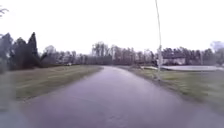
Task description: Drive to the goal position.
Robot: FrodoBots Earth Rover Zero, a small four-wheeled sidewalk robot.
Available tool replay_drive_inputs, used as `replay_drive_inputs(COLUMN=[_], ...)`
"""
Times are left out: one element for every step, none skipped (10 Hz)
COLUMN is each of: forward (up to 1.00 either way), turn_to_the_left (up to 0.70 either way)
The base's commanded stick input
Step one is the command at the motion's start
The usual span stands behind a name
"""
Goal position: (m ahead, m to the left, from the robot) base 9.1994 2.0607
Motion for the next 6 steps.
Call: replay_drive_inputs(forward=[1.0,1.0,1.0,1.0,1.0,1.0], turn_to_the_left=[0.0,0.0,0.0,0.0,0.0,0.0])
